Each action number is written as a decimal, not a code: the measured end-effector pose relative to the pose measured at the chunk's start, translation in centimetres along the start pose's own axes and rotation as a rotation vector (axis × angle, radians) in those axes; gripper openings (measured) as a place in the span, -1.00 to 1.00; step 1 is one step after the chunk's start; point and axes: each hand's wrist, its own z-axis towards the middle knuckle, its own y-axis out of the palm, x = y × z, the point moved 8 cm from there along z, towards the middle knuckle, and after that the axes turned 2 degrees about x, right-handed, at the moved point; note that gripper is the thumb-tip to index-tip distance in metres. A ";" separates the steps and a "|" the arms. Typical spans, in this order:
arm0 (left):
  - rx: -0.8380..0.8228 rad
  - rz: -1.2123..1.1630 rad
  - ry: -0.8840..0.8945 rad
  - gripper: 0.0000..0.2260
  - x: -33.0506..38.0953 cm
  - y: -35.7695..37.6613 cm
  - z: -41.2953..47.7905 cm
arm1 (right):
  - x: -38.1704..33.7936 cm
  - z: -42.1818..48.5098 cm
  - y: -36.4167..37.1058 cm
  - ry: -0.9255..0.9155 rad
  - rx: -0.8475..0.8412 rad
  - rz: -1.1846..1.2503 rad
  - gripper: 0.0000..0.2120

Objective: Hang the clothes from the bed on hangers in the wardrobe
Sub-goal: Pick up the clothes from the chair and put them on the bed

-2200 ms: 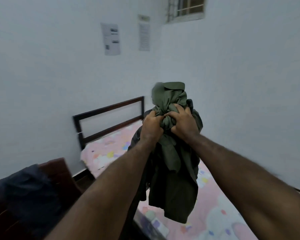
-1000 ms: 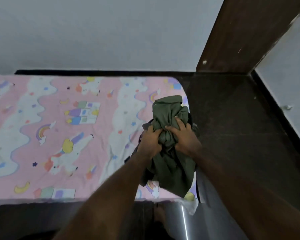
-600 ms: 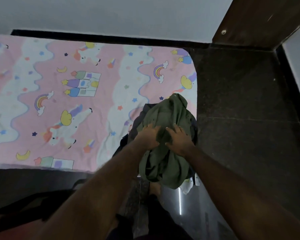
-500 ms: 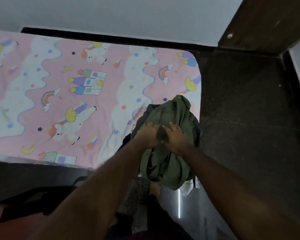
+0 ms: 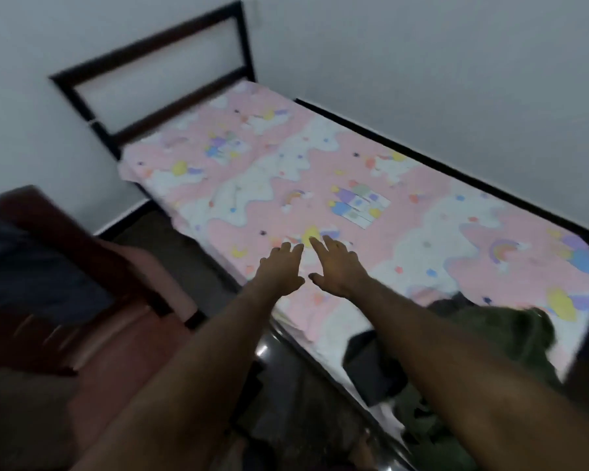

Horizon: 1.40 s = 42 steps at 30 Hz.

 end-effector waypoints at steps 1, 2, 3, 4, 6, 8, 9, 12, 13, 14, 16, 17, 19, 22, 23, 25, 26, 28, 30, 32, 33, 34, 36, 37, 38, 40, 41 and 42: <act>0.042 -0.009 -0.053 -0.30 -3.9 -1.6 -0.9 | -3.8 1.8 -0.6 -0.053 0.008 -0.011 -0.23; 0.076 -0.017 -0.108 -0.32 -7.6 -3.0 -1.9 | -7.5 3.3 -1.0 -0.102 0.009 -0.020 -0.23; 0.104 -0.022 -0.174 -0.34 -11.7 -4.4 -3.3 | -11.6 4.7 -1.2 -0.153 0.005 -0.029 -0.23; 0.137 -0.033 -0.241 -0.37 -15.6 -5.9 -4.7 | -15.7 6.1 -1.3 -0.203 0.001 -0.042 -0.23; 0.186 -0.069 -0.378 -0.41 -22.8 -8.2 -7.7 | -23.0 8.4 -1.5 -0.303 0.006 -0.075 -0.21; 0.247 -0.106 -0.513 -0.41 -30.0 -10.0 -11.4 | -30.9 10.5 -1.6 -0.399 0.007 -0.095 -0.19; 0.271 -0.128 -0.576 -0.41 -33.5 -10.6 -13.4 | -34.9 11.2 -1.7 -0.449 0.013 -0.092 -0.18; 0.291 -0.161 -0.731 -0.42 -42.0 -11.4 -18.9 | -45.3 12.6 -1.6 -0.591 0.039 -0.106 -0.14; 0.292 -0.160 -0.761 -0.42 -44.1 -11.6 -20.2 | -48.0 13.0 -1.4 -0.621 0.040 -0.111 -0.13; 0.294 -0.166 -0.782 -0.40 -45.7 -11.8 -21.1 | -50.1 13.4 -1.2 -0.648 0.035 -0.112 -0.12; 0.313 -0.191 -0.824 -0.37 -49.7 -12.2 -22.6 | -54.6 14.4 -0.4 -0.706 0.009 -0.126 -0.09; 0.326 -0.199 -0.842 -0.34 -51.5 -12.5 -23.1 | -56.6 14.9 -0.1 -0.726 -0.007 -0.134 -0.08; 0.352 -0.216 -0.872 -0.29 -54.7 -13.2 -23.8 | -60.0 16.2 0.2 -0.764 -0.030 -0.167 -0.05; 0.382 -0.254 -0.911 -0.24 -59.1 -14.0 -23.8 | -64.3 18.9 0.2 -0.808 -0.022 -0.222 -0.01; 0.388 -0.262 -0.930 -0.22 -60.5 -14.2 -23.8 | -65.6 20.1 0.3 -0.818 -0.027 -0.223 -0.01; 0.387 -0.255 -0.965 -0.20 -63.3 -14.4 -23.6 | -68.0 22.5 0.7 -0.831 -0.050 -0.220 0.00; 0.383 -0.253 -0.982 -0.19 -64.7 -14.3 -23.4 | -69.2 23.8 1.1 -0.841 -0.064 -0.221 0.00; 0.378 -0.245 -1.020 -0.18 -67.3 -14.0 -23.0 | -71.4 26.3 2.2 -0.874 -0.076 -0.236 -0.01; 0.365 -0.215 -1.045 -0.19 -69.7 -13.8 -22.4 | -73.1 28.4 3.4 -0.909 -0.070 -0.273 -0.03; 0.345 -0.169 -1.067 -0.21 -72.2 -13.8 -21.5 | -74.7 30.6 4.9 -0.943 -0.066 -0.309 -0.07; 0.333 -0.136 -1.074 -0.22 -73.4 -13.9 -21.1 | -75.3 31.5 5.6 -0.956 -0.067 -0.312 -0.08; 0.319 -0.096 -1.073 -0.24 -74.4 -14.0 -20.5 | -75.9 32.5 6.2 -0.967 -0.067 -0.308 -0.09; 0.305 -0.024 -1.052 -0.30 -75.9 -14.0 -19.4 | -76.7 33.7 7.1 -1.001 -0.027 -0.295 -0.16; 0.308 0.001 -1.042 -0.35 -76.4 -13.7 -18.9 | -77.1 34.2 7.5 -1.027 0.006 -0.287 -0.26; 0.321 0.030 -1.033 -0.40 -76.7 -13.6 -18.4 | -77.5 34.5 7.7 -1.055 0.042 -0.271 -0.39; 0.372 0.093 -1.026 -0.56 -77.1 -13.8 -17.9 | -78.0 34.5 7.6 -1.111 0.108 -0.217 -0.63; 0.409 0.113 -1.031 -0.65 -77.2 -14.2 -17.8 | -78.2 34.4 7.3 -1.139 0.140 -0.195 -0.71; 0.430 0.130 -1.040 -0.71 -77.4 -14.6 -17.6 | -78.3 34.2 7.0 -1.161 0.163 -0.180 -0.76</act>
